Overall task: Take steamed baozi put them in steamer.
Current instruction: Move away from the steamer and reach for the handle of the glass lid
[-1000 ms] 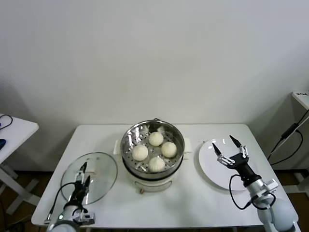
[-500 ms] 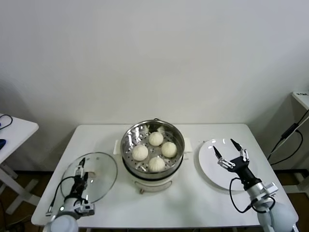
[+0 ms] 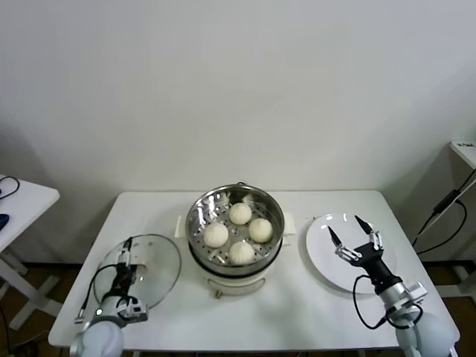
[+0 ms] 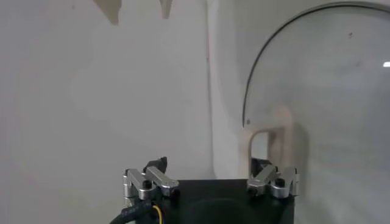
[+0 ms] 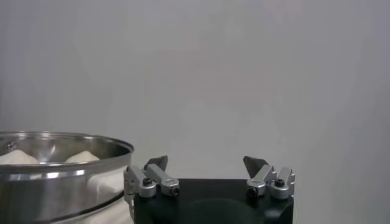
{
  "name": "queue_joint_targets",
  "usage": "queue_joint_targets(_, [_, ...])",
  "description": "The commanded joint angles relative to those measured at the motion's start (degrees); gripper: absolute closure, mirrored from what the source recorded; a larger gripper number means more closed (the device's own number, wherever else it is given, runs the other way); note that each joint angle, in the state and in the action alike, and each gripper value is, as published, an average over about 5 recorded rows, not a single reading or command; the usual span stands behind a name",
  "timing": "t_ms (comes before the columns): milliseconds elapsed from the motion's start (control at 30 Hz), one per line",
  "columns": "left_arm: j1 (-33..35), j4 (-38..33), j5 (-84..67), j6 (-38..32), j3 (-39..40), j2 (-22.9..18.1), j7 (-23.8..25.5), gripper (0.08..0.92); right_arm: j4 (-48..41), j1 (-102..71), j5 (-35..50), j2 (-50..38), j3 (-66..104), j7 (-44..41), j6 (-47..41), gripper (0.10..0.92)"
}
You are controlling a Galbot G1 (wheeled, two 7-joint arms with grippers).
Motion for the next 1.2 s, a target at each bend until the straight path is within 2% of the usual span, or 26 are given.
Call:
queue_joint_targets(33, [-2.24, 2.3, -0.16, 0.17, 0.21, -0.47, -1.15, 0.177, -0.19, 0.05, -0.43, 0.39, -0.05, -0.09, 0.05, 0.203])
queue_joint_targets(233, [-2.59, 3.77, -0.88, 0.03, 0.1, -0.65, -2.06, 0.18, -0.22, 0.19, -0.98, 0.81, -0.13, -0.21, 0.03, 0.203])
queue_joint_targets(333, [-2.65, 4.13, -1.26, -0.17, 0.13, -0.83, -2.49, 0.217, -0.2, 0.21, -1.19, 0.91, -0.18, -0.32, 0.01, 0.203])
queue_joint_targets(1000, [-2.4, 4.3, -3.06, 0.2, 0.06, -1.11, -3.73, 0.787, -0.76, 1.04, -2.43, 1.76, -0.63, -0.92, 0.01, 0.203])
queue_joint_targets(1100, [-1.83, 3.18, -3.56, 0.57, 0.02, -0.98, -3.92, 0.841, -0.91, 1.19, -2.4, 1.56, -0.71, -0.92, 0.01, 0.203])
queue_joint_targets(1200, [-0.91, 1.31, -4.03, 1.35, -0.07, -0.83, -4.31, 0.848, -1.19, 1.43, -2.29, 1.1, -0.91, -0.9, 0.02, 0.203])
